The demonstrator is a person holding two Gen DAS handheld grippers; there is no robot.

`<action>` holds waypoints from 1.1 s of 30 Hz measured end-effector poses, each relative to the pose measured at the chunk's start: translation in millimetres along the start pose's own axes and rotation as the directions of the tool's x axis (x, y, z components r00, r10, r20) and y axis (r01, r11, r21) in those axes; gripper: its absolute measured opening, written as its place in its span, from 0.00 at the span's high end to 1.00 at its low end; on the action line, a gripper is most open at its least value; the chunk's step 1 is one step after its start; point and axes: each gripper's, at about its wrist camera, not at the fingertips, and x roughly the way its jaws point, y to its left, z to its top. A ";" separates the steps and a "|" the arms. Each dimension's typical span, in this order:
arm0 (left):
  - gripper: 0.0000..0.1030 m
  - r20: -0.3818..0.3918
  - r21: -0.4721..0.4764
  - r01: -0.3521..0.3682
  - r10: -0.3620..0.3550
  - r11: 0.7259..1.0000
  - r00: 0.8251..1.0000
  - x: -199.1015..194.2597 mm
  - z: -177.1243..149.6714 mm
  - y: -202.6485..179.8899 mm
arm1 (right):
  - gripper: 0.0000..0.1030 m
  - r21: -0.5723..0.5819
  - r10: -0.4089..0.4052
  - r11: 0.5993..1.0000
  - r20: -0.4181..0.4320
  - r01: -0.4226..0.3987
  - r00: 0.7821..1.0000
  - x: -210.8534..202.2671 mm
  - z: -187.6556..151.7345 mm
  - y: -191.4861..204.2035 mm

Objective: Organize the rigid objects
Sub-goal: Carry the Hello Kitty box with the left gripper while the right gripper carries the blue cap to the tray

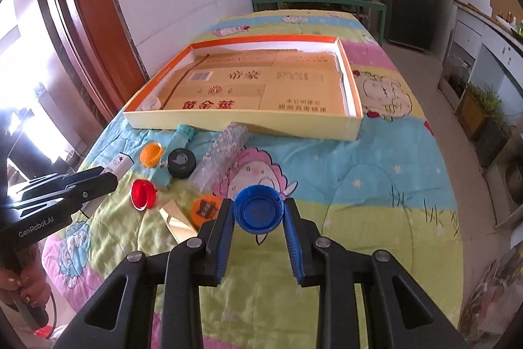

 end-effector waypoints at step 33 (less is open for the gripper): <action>0.74 0.059 0.028 -0.040 0.038 0.999 0.998 91.0 176.9 -29.6 | 0.70 0.024 0.002 1.000 0.003 -0.002 1.000 88.8 146.7 -41.6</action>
